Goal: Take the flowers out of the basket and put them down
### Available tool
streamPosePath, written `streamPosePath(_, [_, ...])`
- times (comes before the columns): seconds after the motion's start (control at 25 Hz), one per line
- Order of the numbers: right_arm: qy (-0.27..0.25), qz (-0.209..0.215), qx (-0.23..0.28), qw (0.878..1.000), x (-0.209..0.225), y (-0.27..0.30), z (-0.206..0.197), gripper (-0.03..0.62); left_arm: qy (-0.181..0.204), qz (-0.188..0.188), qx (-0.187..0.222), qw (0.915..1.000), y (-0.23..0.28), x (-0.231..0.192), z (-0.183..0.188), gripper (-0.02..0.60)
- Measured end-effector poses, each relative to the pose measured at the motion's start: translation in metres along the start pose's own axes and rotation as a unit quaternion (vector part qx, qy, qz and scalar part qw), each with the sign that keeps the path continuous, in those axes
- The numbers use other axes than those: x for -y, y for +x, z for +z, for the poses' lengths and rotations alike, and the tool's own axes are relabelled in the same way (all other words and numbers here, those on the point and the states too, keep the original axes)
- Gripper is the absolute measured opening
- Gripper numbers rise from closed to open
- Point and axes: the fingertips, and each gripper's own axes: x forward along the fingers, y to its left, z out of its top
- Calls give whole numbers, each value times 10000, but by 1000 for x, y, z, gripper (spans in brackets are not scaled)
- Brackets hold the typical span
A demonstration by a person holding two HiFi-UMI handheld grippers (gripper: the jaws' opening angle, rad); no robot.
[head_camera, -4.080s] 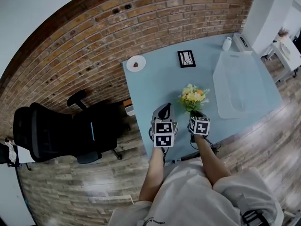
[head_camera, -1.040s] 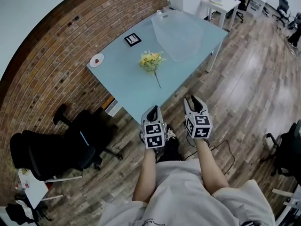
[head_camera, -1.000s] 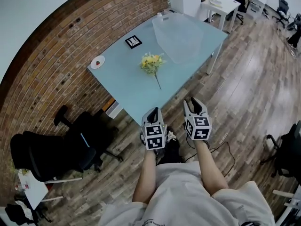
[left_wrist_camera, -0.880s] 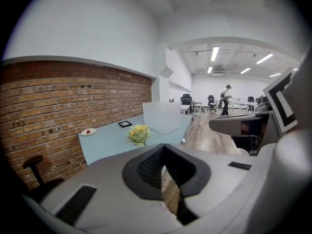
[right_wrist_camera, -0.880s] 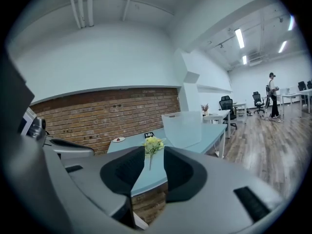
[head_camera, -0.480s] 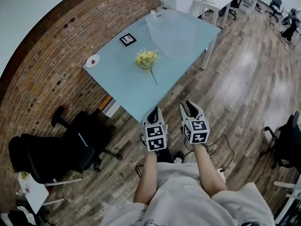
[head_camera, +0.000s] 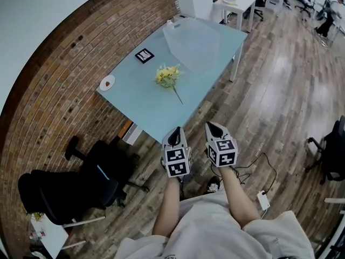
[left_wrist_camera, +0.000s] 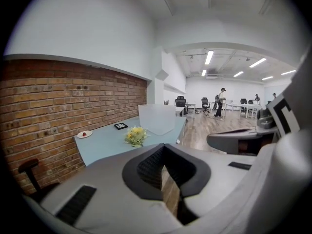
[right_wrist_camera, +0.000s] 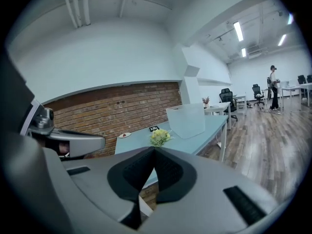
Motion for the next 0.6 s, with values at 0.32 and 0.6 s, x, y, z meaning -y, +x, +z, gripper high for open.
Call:
streamPosePath(0.32, [-256, 132, -6, 9996, -5, -10, -3, 14, -154, 19, -56, 9999, 6, 4, -11, 18])
streamPosePath(0.6, [-218, 90, -19, 9997, 10, -14, -7, 14, -81, 27, -67, 9999, 7, 18, -14, 18])
